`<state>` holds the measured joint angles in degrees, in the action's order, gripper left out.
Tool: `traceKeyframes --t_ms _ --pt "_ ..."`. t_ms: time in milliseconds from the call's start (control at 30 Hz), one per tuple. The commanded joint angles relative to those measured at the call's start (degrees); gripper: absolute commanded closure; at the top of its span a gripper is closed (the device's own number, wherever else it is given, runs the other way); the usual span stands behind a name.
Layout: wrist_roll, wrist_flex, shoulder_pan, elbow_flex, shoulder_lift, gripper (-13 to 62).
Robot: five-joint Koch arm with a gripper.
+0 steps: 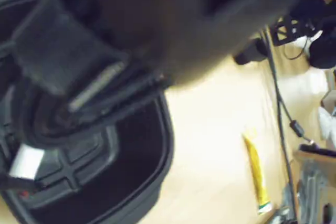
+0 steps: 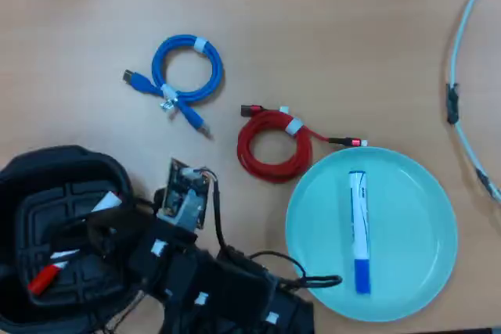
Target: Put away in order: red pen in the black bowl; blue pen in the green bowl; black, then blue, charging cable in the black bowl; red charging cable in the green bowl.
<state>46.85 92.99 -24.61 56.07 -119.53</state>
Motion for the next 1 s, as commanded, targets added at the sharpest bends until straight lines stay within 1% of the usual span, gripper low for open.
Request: traceKeyframes --t_ms 0,167,333,567,733,967 --pt "4.7 -6.8 2.8 -7.4 -1.2 56.2" --pt "5.2 -10.2 6.4 -6.9 0.7 56.2" --pt "4.9 -14.4 9.1 -7.0 10.2 56.2" --pt "4.1 -22.5 10.6 -6.9 19.2 56.2" --pt "3.6 -23.1 11.1 -6.9 23.9 56.1" --pt "3.7 -23.1 12.7 -4.0 37.5 56.1"
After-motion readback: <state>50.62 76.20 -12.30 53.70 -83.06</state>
